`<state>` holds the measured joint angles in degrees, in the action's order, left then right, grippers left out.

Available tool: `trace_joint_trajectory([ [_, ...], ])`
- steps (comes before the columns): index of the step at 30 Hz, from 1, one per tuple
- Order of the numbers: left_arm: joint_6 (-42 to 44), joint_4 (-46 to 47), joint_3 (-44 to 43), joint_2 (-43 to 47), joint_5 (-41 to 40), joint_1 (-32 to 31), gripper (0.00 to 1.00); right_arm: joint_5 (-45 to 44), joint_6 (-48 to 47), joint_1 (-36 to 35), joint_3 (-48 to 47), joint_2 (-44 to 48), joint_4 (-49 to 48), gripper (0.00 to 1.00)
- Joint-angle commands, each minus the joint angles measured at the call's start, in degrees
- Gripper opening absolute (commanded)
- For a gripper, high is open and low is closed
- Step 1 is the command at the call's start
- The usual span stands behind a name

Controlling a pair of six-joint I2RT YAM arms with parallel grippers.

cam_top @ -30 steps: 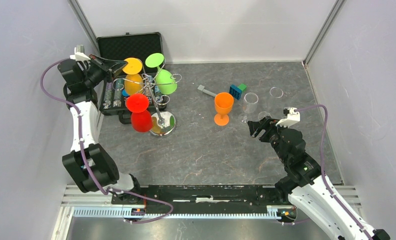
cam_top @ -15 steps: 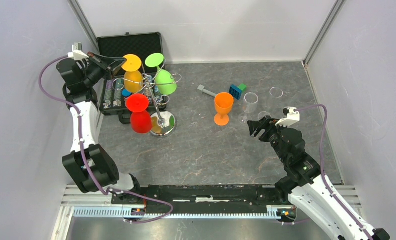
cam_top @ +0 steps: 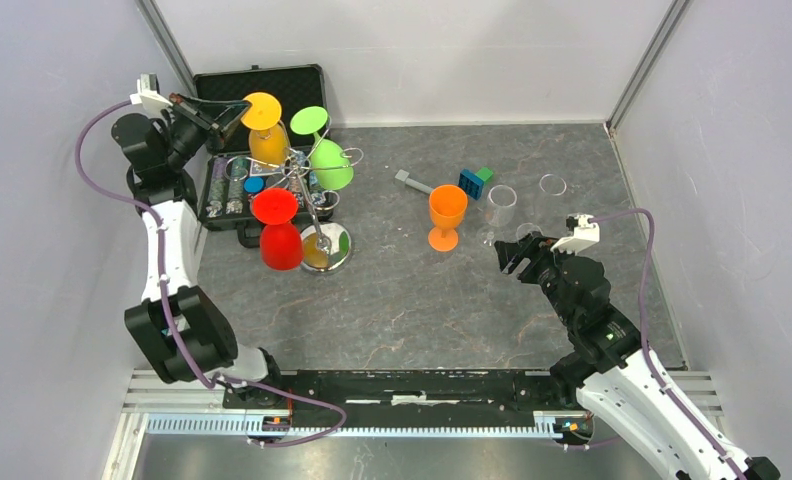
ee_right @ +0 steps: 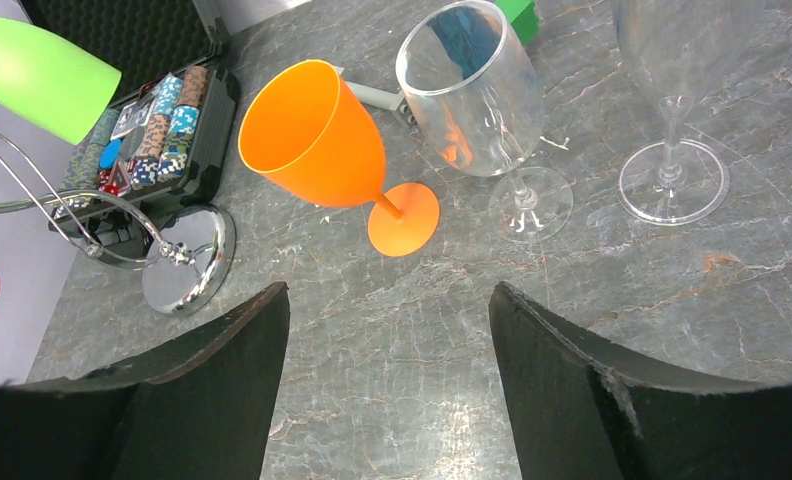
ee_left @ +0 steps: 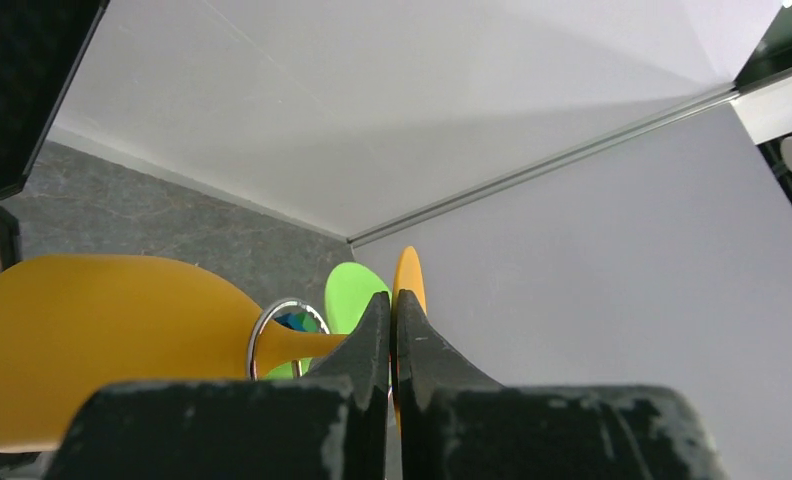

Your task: Take the wine glass off the wine glass rack

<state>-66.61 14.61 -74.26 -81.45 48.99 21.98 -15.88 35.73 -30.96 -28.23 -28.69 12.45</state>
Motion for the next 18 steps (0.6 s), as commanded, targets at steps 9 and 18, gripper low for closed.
trace_joint_trajectory([
  [9, -6.69, 9.72, -2.97, -4.04, 3.36, -3.64, 0.02, -0.52, -0.02, 0.11, 0.70, -0.29, -3.11, 0.78],
  [18, 3.21, -5.57, -2.15, 2.94, 1.74, -3.61, 0.02, 0.13, -0.33, 0.14, 0.63, -1.20, -3.50, 0.78],
])
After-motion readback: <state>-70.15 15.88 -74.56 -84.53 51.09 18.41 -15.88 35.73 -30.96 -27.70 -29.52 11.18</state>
